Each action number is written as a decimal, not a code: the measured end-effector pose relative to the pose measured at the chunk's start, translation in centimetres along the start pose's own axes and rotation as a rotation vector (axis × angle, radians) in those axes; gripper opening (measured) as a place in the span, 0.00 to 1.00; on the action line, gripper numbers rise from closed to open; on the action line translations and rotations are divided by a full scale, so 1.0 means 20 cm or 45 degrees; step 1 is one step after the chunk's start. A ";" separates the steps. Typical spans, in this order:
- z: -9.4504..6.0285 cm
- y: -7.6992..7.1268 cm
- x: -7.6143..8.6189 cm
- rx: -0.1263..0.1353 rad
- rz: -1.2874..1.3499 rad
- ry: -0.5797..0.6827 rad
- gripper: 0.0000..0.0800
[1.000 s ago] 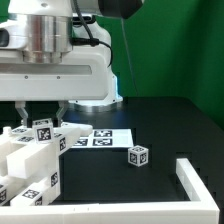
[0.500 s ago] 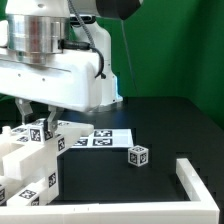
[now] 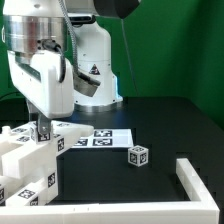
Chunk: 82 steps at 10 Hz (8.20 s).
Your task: Assemble chair
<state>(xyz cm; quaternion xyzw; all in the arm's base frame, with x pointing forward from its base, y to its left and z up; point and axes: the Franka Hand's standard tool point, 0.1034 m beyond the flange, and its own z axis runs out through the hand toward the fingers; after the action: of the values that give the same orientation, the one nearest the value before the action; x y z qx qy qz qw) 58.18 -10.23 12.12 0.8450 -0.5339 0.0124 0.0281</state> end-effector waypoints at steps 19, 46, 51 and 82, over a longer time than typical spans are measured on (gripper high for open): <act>0.03 -0.02 -0.01 -0.046 -1.895 0.073 0.81; -0.15 -0.08 -0.05 0.150 -0.207 0.039 0.80; -0.29 -0.17 -0.27 0.216 -0.154 -0.007 0.81; 0.37 0.12 -1.08 0.042 -0.214 0.124 0.81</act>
Offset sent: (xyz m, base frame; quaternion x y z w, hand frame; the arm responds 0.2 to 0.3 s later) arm 0.0000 0.0000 0.0000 0.0000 0.0000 -0.1296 0.9916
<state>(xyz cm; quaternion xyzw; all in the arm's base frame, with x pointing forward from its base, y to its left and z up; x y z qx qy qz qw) 46.70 7.87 3.66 0.8856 -0.4588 0.0599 0.0409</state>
